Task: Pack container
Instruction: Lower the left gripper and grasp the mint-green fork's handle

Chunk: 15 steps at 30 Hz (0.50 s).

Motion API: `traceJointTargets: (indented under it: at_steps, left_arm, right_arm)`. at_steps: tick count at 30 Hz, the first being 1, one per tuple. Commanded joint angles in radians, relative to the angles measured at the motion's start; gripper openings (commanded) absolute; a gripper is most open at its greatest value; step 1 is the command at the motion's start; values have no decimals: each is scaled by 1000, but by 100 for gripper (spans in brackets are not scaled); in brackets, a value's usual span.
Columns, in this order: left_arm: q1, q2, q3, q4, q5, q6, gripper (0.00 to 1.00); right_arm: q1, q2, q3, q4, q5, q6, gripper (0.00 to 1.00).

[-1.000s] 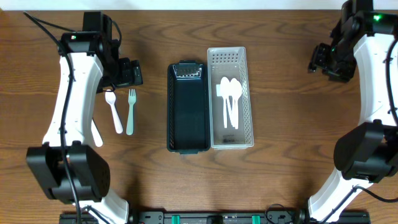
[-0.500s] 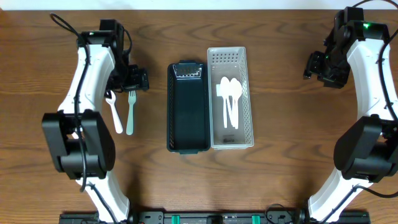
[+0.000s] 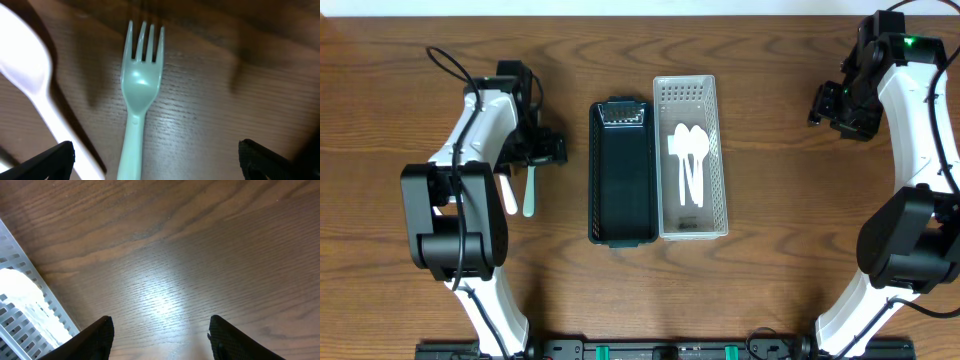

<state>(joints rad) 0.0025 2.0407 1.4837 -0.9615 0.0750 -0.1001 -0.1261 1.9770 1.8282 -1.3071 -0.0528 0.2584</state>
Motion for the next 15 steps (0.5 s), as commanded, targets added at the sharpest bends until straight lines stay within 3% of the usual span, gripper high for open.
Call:
traceJointTargets:
  at_steps: [1, 15]
  left_arm:
    - [-2, 1, -44, 27, -3, 14, 98]
    - [-2, 1, -121, 145, 37, 63, 98]
  right_arm:
    - [2, 6, -5, 1, -4, -10, 64]
    - [2, 6, -5, -2, -3, -10, 64]
